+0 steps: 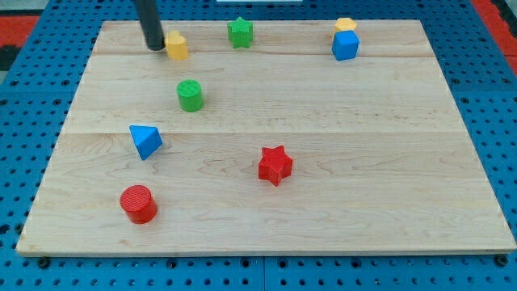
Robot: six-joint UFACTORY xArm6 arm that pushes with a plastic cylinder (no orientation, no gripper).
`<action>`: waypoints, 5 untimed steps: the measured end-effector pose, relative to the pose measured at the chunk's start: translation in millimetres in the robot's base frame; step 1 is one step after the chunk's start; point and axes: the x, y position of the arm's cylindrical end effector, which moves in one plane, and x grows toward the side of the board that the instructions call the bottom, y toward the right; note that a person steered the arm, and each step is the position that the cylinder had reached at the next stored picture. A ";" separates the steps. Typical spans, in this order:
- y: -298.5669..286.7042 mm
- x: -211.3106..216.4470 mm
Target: Slide the green circle slightly up a bit
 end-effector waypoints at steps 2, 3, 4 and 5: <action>97.9 -1.5; 74.0 29.2; 96.3 97.0; 85.9 165.4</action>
